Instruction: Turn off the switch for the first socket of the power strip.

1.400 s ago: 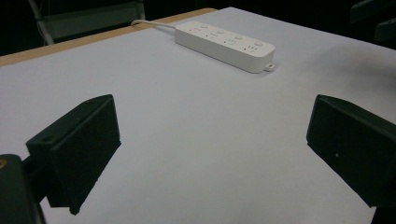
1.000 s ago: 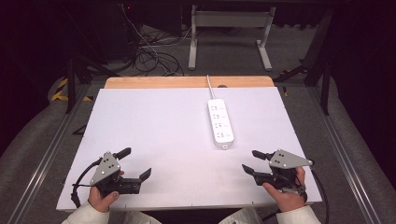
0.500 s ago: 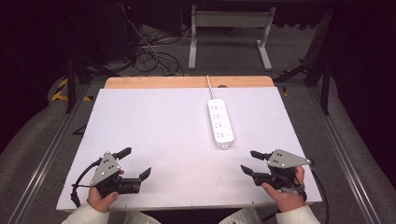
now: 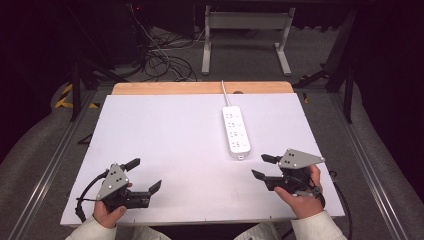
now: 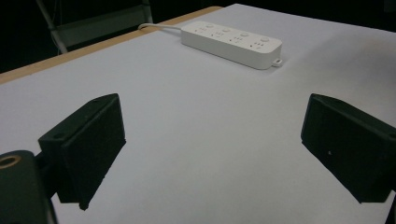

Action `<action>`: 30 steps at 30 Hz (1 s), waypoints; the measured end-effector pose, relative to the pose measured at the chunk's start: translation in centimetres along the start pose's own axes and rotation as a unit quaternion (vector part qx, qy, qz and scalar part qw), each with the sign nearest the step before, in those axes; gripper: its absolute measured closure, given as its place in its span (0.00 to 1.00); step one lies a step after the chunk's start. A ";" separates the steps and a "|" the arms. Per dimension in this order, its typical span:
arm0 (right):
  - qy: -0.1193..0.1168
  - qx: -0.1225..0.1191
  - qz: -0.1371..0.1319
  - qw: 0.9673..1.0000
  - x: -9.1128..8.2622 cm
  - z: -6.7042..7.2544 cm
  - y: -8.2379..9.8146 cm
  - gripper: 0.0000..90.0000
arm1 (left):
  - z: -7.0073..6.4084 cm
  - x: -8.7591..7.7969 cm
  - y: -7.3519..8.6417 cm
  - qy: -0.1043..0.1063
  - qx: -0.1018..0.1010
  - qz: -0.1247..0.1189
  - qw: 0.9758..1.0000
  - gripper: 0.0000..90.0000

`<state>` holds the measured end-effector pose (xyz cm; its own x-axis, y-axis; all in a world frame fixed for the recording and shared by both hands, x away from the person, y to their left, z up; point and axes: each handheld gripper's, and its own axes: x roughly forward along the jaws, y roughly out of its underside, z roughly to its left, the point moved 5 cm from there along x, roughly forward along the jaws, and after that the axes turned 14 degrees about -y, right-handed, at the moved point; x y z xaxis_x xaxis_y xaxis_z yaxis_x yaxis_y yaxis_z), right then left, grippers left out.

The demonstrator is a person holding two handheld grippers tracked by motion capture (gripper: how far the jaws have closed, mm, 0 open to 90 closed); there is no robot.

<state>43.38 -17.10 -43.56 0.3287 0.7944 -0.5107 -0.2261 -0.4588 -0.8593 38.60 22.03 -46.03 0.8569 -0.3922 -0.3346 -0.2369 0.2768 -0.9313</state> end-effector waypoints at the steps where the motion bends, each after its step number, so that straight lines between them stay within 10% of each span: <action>1: 0.001 -0.002 0.001 1.000 0.1 -0.1 -0.2 0.47 | 0.0 0.0 0.0 0.001 -0.002 0.001 1.000 0.07; 25: -0.001 -0.003 0.001 1.000 0.8 -2.2 -3.4 0.47 | 0.0 0.0 0.0 0.004 -0.003 0.004 1.000 0.07; 30: -0.005 -0.006 0.008 1.000 0.9 -2.4 -3.9 0.60 | 0.0 0.1 0.1 0.006 -0.006 0.005 1.000 0.07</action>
<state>46.78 -15.53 -40.71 0.3167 0.7907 -0.5240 -0.2209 -0.4757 -0.8514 38.64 22.02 -46.10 0.8494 -0.3995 -0.3449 -0.2501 0.2708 -0.9296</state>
